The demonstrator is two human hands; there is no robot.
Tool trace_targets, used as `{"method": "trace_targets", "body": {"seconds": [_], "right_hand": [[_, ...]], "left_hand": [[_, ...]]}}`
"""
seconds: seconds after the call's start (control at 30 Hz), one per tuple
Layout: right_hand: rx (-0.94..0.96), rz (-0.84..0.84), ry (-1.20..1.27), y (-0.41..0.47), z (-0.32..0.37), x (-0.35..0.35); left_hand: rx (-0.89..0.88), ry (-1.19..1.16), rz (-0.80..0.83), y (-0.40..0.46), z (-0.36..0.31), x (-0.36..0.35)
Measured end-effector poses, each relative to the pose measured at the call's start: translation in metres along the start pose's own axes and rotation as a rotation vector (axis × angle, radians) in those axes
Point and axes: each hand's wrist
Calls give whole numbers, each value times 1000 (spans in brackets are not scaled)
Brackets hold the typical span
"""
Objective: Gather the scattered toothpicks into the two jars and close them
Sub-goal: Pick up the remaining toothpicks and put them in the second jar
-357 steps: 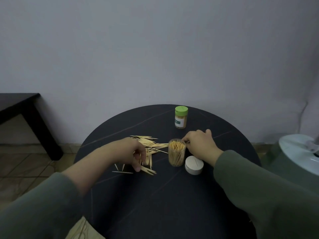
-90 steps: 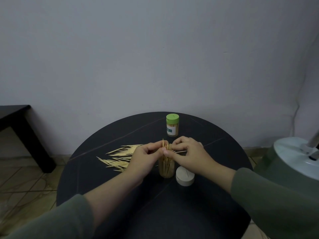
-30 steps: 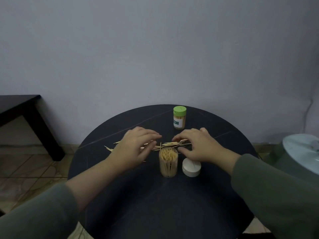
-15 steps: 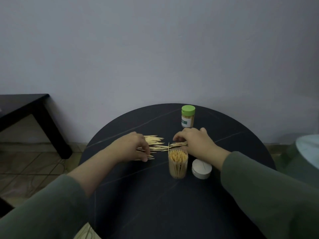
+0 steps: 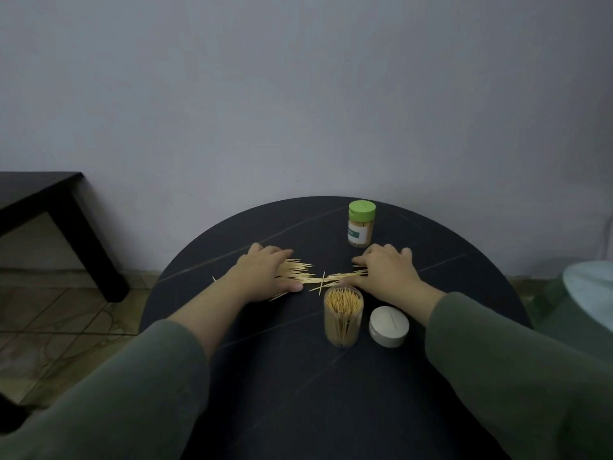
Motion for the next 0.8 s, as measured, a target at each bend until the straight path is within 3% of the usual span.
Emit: {"method": "trace_targets", "body": {"seconds": [0.3,0.5,0.8], "right_hand": [[104,-54,74,-3,-1,2],[162,-130,-8,-5,1,4],[260,-90,-232,-5,1,8]], "left_hand": [[-87,23,-28,8,-9,1],[-142,144,-113,4,-20,-2],[-134,222,-165,-5,-35,-4]]}}
Point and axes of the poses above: each hand's wrist, its own y-axis towards the middle knuckle, its own x-axis out of the back of the hand, z = x × y, and after that the axes turned 9 degrees about -x, right-handed
